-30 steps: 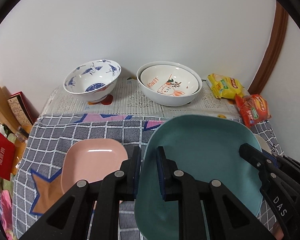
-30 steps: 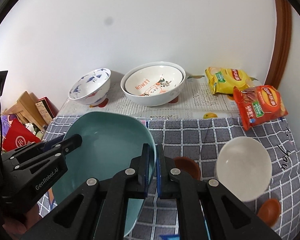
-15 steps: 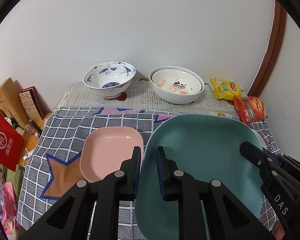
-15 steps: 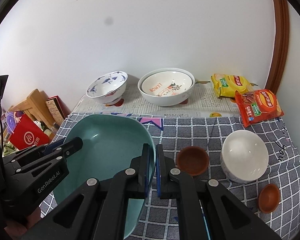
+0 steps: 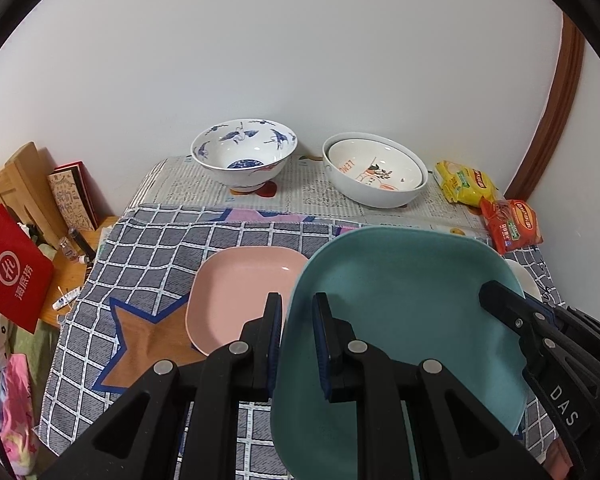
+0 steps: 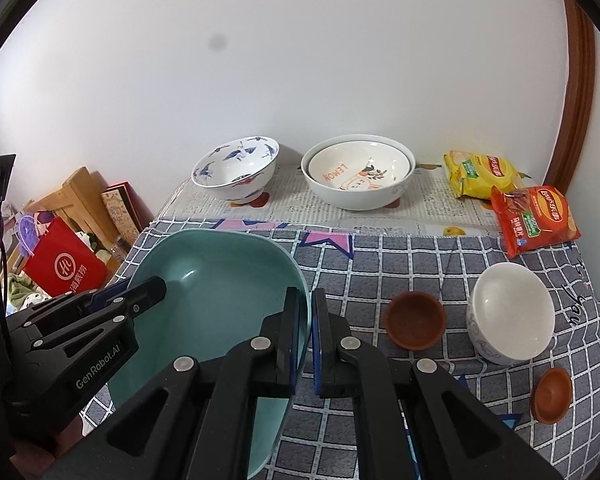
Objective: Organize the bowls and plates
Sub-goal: 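Lift the teal plate with both grippers and carry it over the pink plate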
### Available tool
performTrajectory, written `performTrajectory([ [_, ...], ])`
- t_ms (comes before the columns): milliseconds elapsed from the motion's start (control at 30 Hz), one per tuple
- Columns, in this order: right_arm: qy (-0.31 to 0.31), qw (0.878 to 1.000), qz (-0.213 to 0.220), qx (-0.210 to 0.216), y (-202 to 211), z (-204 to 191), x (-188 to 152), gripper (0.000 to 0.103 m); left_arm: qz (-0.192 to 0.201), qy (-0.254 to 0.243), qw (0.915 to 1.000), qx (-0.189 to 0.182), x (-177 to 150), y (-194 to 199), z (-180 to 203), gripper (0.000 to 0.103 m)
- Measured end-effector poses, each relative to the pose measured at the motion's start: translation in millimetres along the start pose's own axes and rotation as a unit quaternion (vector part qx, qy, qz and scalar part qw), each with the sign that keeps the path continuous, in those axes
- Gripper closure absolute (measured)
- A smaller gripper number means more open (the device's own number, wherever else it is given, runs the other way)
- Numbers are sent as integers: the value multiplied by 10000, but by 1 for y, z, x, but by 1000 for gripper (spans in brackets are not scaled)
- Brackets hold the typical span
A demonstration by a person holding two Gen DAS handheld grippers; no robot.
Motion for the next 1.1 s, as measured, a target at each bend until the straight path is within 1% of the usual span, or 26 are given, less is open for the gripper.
performTrajectory([
  [767,248,9995,-141,116,-26,-38,-4,97,-96,263,9996,100,-9,-11,-42,88],
  [1100,311,9991,-257,129,-44,-50,-8,97,-211,377,9990,76,-16,-25,-58,88],
])
Point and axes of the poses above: each gripper's, at about its wrist camera, not at the fingertips, and y roughly against the way its jaws point, z to its right, x to its top, the point moved 6 cm from there along -y, roughly the way its jaws point, and after that the axes turned 10 degrees about -y, right-handed, at the moved point
